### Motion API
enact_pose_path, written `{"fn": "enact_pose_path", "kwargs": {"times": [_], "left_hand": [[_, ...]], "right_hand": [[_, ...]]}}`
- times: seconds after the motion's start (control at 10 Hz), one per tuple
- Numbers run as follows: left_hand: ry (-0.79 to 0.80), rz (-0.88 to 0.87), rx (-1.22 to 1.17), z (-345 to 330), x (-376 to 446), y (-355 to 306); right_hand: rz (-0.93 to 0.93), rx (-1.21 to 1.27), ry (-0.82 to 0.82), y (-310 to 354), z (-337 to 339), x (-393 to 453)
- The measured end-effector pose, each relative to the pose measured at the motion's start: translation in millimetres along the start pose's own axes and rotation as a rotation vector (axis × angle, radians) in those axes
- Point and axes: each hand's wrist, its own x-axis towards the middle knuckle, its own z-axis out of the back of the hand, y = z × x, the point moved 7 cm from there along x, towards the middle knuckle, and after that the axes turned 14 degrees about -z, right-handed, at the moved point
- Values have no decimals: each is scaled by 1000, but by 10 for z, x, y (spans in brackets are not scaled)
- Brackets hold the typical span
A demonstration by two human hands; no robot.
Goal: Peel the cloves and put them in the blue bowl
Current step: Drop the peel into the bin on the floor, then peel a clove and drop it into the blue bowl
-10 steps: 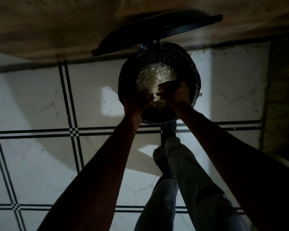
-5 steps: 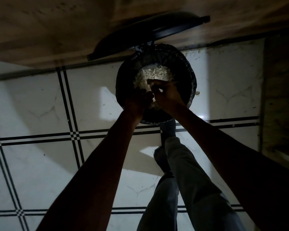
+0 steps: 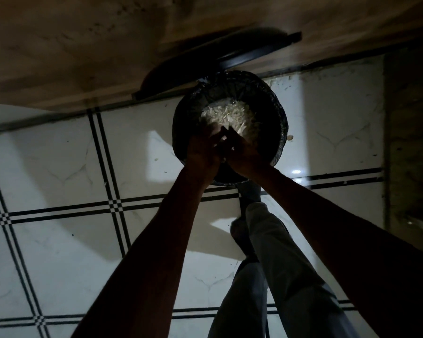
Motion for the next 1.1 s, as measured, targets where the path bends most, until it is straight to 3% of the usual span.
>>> {"fn": "enact_pose_path", "kwargs": {"times": [0.1, 0.3, 0.4, 0.6, 0.7, 0.9, 1.1], "left_hand": [[103, -130, -124, -9, -30, -125], [131, 3, 112, -432, -706, -362], [198, 9, 214, -832, -1468, -569], [432, -194, 392, -1949, -3152, -1093], [671, -246, 477, -2665, -4180, -1067], [1127, -269, 655, -3980, -6150, -174], [1326, -245, 839, -4950, -7439, 1335]], "right_hand": [[-162, 186, -189, -58, 332, -151], [9, 456, -259, 332, 976, -1080], [69, 521, -326, 519, 1412, -1893], [305, 641, -542, 609, 2494, -4316], [434, 661, -748, 236, 2964, -5768], [445, 931, -1131, -1229, 3658, -7817], [340, 1121, -1356, -3019, 4022, -8902]]}}
